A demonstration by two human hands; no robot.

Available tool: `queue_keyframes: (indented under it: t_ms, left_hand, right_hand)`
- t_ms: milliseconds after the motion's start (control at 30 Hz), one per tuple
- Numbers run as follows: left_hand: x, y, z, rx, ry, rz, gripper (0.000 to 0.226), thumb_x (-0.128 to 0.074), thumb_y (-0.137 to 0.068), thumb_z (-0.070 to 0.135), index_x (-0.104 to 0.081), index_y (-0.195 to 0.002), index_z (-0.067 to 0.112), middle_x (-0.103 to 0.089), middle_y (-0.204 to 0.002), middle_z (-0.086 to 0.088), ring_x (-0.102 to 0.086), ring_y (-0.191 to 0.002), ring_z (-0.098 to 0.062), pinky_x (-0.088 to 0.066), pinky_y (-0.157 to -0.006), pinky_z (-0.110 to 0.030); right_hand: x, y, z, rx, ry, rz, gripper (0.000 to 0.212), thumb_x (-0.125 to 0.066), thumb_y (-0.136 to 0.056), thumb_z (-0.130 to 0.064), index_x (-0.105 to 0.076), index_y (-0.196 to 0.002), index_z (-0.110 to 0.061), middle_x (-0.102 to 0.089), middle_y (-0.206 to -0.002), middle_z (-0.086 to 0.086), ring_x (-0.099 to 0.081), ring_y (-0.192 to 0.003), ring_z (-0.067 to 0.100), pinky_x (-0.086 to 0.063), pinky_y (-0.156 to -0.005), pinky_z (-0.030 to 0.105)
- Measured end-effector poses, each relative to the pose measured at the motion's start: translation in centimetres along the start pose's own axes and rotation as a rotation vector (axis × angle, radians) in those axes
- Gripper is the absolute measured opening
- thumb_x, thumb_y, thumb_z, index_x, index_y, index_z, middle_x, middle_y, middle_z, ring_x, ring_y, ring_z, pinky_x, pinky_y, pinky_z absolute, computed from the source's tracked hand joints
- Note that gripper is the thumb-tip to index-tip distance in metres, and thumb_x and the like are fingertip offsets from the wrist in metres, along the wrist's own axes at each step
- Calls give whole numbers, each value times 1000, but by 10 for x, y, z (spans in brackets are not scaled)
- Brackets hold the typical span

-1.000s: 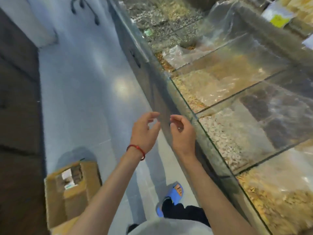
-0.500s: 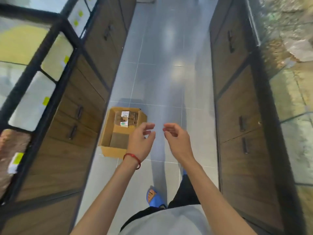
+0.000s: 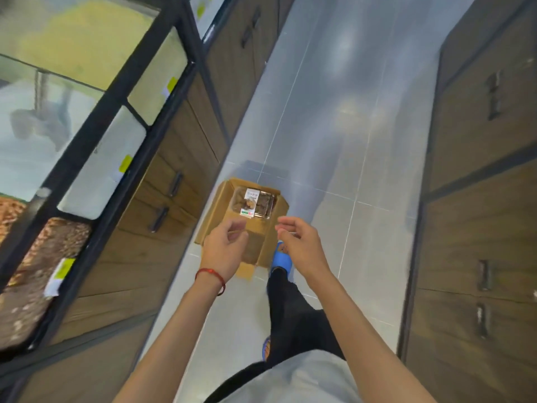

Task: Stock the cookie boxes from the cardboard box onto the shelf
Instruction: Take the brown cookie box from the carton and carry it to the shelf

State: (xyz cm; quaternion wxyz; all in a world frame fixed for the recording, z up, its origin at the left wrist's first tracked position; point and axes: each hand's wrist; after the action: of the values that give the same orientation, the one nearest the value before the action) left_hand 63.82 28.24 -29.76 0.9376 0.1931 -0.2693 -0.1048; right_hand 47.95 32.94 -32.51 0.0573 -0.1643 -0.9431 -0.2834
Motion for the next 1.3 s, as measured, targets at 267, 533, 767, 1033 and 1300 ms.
queue_keyframes:
  t_ms: [267, 533, 767, 1033, 1300]
  left_hand:
    - [0, -120, -3, 175, 33, -44, 26, -58, -93, 7, -66, -118, 10, -66, -112, -2, -60, -102, -11, -43, -90, -19]
    - [-7, -224, -105, 358, -31, -111, 20, -54, -94, 12, -66, -109, 18, -66, -105, 1, -63, -98, -20, -50, -82, -30]
    - [-58, -327, -232, 447, -140, -222, 23, -57, -92, 15, -63, -114, 19, -66, -111, 3, -60, -94, -10, -42, -73, -12]
    - [-150, -469, -377, 414, -125, -229, 57, -63, -93, 37, -41, -142, 20, -48, -145, 1, -49, -123, -12, -38, -105, -30]
    - [-212, -551, -438, 335, 38, -108, 76, -74, -80, 48, -39, -142, 20, -54, -135, -1, -53, -121, -16, -44, -105, -34]
  right_hand:
    - [-35, -105, -17, -165, 6, -32, 19, -61, -98, -11, -69, -105, -27, -71, -105, 1, -68, -104, 21, -55, -101, 46]
    - [-83, -207, 33, -274, 68, -27, 12, -64, -98, -19, -69, -105, -26, -70, -109, -1, -67, -108, 22, -53, -102, 48]
    - [-135, -319, 148, -387, 72, 25, 55, -66, -80, -44, -59, -130, -24, -69, -114, -5, -65, -111, 18, -52, -104, 48]
    - [-186, -447, 291, -348, 35, 62, 55, -71, -86, -34, -50, -136, -25, -66, -123, -12, -65, -112, 5, -51, -99, 28]
    - [-210, -525, 363, -282, 70, 206, 66, -71, -92, -28, -33, -145, -20, -53, -140, -3, -53, -128, 13, -44, -111, 30]
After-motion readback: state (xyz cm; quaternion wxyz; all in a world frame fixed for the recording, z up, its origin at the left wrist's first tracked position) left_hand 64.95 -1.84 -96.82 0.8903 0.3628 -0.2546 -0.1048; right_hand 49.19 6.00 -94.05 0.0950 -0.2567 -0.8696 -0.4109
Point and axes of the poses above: each hand's wrist, its own y-axis away from the middle knuckle, its own x-axis out of the back of the hand, z = x × y
